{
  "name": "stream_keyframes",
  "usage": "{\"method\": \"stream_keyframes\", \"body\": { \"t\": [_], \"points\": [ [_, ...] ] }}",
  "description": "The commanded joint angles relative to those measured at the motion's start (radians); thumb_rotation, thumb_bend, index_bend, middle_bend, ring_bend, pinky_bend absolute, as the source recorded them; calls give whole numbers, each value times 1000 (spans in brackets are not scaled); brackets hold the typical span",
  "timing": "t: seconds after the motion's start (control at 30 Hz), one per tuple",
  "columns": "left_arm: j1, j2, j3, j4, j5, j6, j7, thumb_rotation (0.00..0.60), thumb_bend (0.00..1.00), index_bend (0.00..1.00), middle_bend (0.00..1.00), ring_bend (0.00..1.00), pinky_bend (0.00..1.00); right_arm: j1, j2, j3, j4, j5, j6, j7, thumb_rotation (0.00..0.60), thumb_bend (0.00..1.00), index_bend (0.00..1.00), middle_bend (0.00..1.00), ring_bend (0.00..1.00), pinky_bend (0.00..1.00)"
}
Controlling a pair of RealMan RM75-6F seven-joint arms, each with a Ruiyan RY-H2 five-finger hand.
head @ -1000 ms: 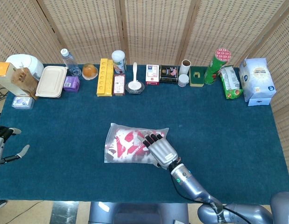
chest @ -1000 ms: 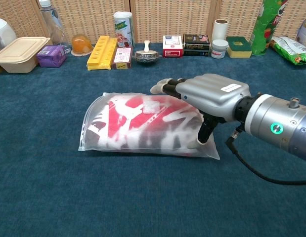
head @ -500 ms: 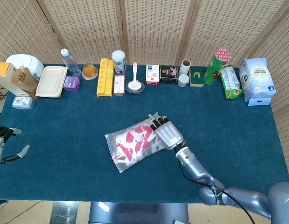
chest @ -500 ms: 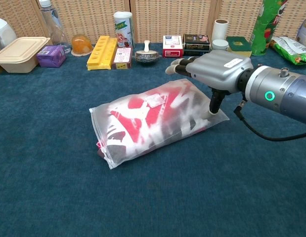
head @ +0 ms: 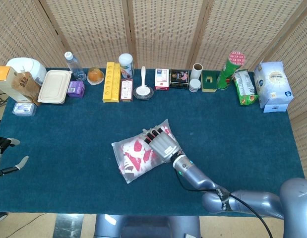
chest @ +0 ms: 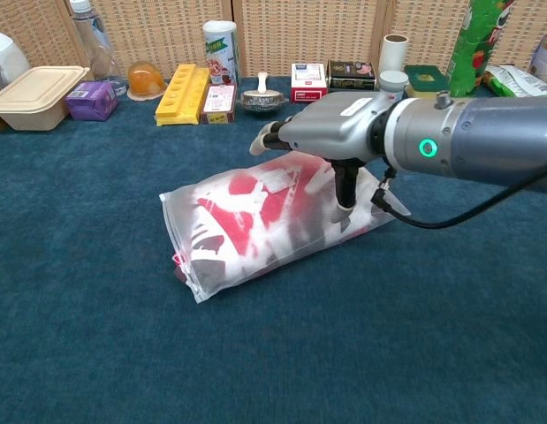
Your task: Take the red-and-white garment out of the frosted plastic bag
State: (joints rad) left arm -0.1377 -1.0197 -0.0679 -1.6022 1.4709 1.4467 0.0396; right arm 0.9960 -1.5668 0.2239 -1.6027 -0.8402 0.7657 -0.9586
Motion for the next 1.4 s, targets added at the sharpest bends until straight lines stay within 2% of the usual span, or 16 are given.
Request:
{"method": "stream_keyframes", "body": {
  "t": [0.03, 0.3, 0.4, 0.43, 0.5, 0.53, 0.57, 0.67, 0.77, 0.87, 0.97, 1.23, 1.4],
  "points": [
    [2, -2, 2, 11, -5, -4, -13, 404, 224, 378, 426, 312, 307, 87, -14, -20, 8, 107, 4, -67, 600, 34, 0, 10, 119, 99],
    [2, -14, 4, 38, -6, -9, -39, 399, 224, 377, 426, 313, 307, 233, -55, -92, 73, 258, -14, -160, 600, 43, 0, 37, 122, 95],
    [0, -17, 7, 46, -2, -12, -48, 401, 223, 377, 426, 312, 307, 275, -73, -106, 92, 298, -7, -177, 600, 48, 8, 139, 189, 125],
    [0, -17, 8, 48, 0, -13, -51, 403, 222, 377, 426, 313, 307, 283, -79, -107, 96, 301, -2, -173, 600, 54, 53, 216, 256, 172],
    [0, -15, 9, 52, 4, -12, -58, 403, 222, 378, 426, 313, 307, 278, -92, -101, 105, 254, 23, -127, 600, 75, 215, 366, 418, 316],
    [0, -14, 9, 52, 5, -11, -60, 404, 222, 378, 426, 313, 307, 271, -95, -101, 108, 233, 28, -110, 600, 87, 330, 456, 521, 406],
    [0, -13, 9, 53, 7, -9, -61, 401, 222, 377, 426, 313, 307, 258, -98, -98, 112, 201, 35, -75, 600, 100, 438, 543, 623, 501],
    [-4, -12, 12, 52, 19, -10, -66, 398, 222, 377, 426, 313, 307, 198, -108, -95, 137, 80, 53, 75, 600, 132, 647, 729, 840, 717],
    [-10, -9, 17, 45, 34, -16, -67, 403, 222, 378, 426, 312, 308, 159, -105, -98, 152, -4, 55, 181, 600, 167, 766, 840, 968, 866],
    [-20, -3, 23, 33, 51, -29, -60, 402, 222, 378, 426, 313, 344, 116, -76, -95, 137, -79, 53, 302, 600, 181, 810, 880, 1000, 942],
    [-50, 8, 28, 7, 92, -51, -25, 404, 222, 378, 426, 313, 383, 64, 3, -82, 77, -148, 51, 445, 600, 182, 826, 894, 1000, 977],
    [-129, 28, 23, -62, 174, -109, 49, 408, 222, 378, 428, 359, 417, -16, 144, -50, -31, -259, 34, 711, 600, 183, 835, 904, 1000, 1000],
    [-192, 30, 15, -103, 225, -159, 90, 413, 222, 377, 475, 402, 465, -54, 201, -31, -66, -328, 8, 899, 600, 182, 837, 907, 1000, 1000]
  ]
}}
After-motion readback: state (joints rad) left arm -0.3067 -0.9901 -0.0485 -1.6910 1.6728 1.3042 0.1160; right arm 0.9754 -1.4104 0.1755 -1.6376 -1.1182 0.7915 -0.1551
